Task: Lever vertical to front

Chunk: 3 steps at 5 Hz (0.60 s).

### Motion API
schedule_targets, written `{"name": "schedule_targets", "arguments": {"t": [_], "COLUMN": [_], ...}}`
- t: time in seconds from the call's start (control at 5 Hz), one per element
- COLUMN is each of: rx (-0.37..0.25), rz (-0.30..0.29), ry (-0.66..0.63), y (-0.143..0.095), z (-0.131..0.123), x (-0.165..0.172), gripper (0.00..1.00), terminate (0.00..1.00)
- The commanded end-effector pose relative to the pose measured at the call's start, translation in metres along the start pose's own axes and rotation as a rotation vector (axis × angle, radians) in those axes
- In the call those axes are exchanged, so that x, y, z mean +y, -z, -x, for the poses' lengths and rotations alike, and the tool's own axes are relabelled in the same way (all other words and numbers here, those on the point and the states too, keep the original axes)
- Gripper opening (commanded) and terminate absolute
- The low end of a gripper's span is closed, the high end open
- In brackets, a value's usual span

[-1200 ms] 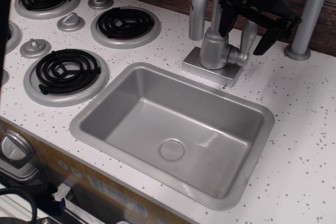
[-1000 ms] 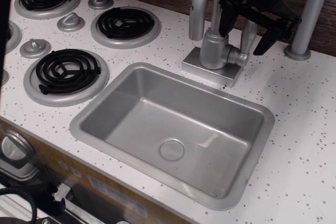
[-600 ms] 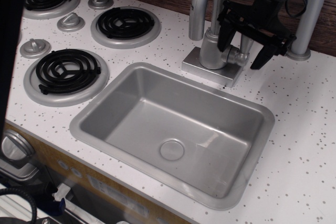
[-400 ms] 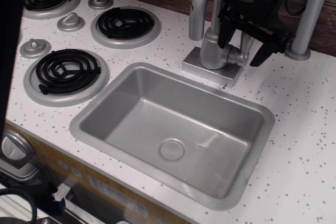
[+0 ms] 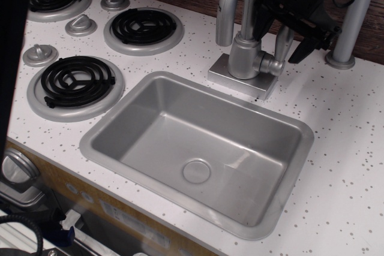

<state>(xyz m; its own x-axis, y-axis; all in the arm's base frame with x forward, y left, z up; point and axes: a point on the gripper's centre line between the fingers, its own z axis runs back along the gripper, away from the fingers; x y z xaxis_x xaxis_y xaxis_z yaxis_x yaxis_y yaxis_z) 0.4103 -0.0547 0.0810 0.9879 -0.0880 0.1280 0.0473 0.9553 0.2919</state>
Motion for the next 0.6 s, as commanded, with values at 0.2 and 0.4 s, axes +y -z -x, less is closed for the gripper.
{"name": "schedule_targets", "arguments": {"t": [0.2,0.4], "rx": [-0.118,-0.122], "rz": [0.010,0.016], "ry": [0.007,0.011], "y": [-0.0295,-0.0273], "z": [-0.0215,-0.0253], "x": [0.0100,0.0092], "gripper": [1.00,1.00], "terminate": [0.00,0.00]}}
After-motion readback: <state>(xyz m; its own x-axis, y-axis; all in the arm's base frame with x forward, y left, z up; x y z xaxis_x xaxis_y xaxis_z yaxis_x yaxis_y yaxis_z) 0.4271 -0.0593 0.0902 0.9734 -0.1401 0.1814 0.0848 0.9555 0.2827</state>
